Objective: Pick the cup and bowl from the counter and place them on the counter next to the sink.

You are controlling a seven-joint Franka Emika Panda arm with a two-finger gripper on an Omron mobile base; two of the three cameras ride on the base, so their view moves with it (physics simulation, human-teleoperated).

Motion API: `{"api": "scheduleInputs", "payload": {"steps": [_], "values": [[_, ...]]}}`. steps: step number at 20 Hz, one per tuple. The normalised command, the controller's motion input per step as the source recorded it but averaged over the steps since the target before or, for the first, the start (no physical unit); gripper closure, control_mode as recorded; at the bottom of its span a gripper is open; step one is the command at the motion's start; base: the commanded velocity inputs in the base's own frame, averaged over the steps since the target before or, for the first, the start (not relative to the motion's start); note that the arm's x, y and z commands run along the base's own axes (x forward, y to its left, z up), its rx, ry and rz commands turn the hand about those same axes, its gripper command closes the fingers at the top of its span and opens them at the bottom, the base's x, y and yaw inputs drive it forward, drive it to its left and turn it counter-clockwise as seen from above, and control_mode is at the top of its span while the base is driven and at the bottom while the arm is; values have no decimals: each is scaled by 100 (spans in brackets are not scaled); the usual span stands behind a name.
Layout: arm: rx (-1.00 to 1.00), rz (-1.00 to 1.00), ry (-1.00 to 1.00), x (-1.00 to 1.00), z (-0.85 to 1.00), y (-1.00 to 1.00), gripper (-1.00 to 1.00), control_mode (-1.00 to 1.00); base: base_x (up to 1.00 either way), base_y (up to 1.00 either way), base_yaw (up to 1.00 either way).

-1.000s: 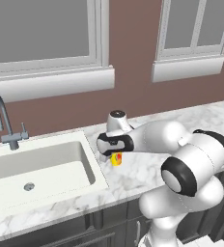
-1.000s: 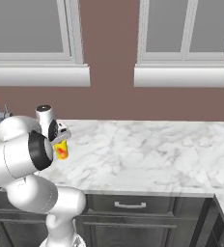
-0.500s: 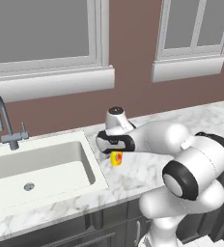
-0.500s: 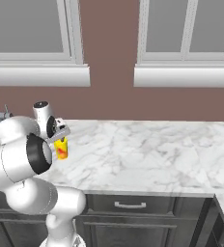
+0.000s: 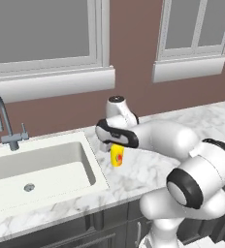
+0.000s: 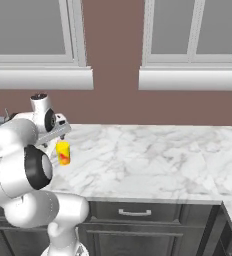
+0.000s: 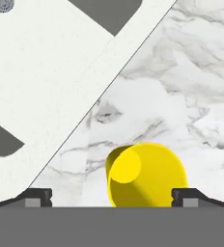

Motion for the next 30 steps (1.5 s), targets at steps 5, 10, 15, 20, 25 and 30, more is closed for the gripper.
{"api": "scheduleInputs", "payload": {"steps": [5,10,15,20,25,30], "values": [[0,-4,0,-37,37,-22,-100,-100,0,0,0],[0,-20,1,-45,9,-61,-100,-100,0,0,0],[1,-27,2,-63,0,-79,-100,-100,0,0,0],[5,-20,0,-76,8,-71,-100,-100,0,0,0],[11,-14,-5,-79,6,-58,-100,-100,0,0,0],[2,-2,-3,-14,1,-6,-100,-100,0,0,0]]}}
